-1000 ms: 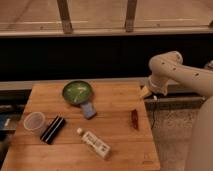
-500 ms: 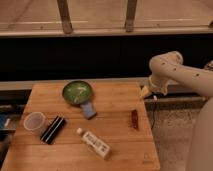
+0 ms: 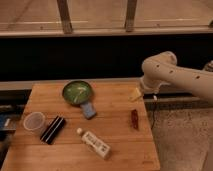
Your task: Stand the bottle upright
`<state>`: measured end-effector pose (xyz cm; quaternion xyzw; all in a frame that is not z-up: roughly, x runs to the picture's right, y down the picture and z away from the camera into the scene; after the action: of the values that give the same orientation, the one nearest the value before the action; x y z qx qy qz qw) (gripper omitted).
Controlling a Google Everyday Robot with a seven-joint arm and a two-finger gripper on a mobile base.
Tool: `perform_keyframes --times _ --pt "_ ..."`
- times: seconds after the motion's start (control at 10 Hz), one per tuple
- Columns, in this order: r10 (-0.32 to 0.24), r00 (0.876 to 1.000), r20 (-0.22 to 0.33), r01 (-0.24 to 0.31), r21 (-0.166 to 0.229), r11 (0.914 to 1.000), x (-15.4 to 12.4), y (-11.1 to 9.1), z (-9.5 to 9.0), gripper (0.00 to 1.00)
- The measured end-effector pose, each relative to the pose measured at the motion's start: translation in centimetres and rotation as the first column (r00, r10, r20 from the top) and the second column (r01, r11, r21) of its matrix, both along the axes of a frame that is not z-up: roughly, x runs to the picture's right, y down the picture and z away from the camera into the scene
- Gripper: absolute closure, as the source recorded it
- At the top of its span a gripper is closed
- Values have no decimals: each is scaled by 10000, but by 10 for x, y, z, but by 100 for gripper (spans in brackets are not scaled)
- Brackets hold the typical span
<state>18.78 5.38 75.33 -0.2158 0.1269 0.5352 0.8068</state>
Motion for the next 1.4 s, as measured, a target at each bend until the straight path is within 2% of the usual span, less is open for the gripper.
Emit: perform_keyframes --times 0.1,0.3,0.4,0.7,0.9,1.0,1.1,1.2,1.4 --pt "-492 9980 397 491 57 9988 -22 12 -10 20" --pt "-1478 9808 1272 1465 199 9890 -67 34 -28 20" --pt "-1632 9771 1367 1616 228 9866 -72 38 -31 20" --pt "-1681 9759 1393 1664 240 9858 -73 39 -32 20" --pt "-1716 9749 1420 1740 -40 9847 -67 42 -27 20" --pt "-1883 9693 1579 1932 -161 9810 -71 46 -20 20" --pt "-2048 9630 1752 2117 -211 9771 -78 50 -15 20" --pt "-2402 9473 2120 2510 -250 9677 -99 53 -10 20" --pt "-2791 9223 2672 2963 -254 9548 -136 57 -4 20"
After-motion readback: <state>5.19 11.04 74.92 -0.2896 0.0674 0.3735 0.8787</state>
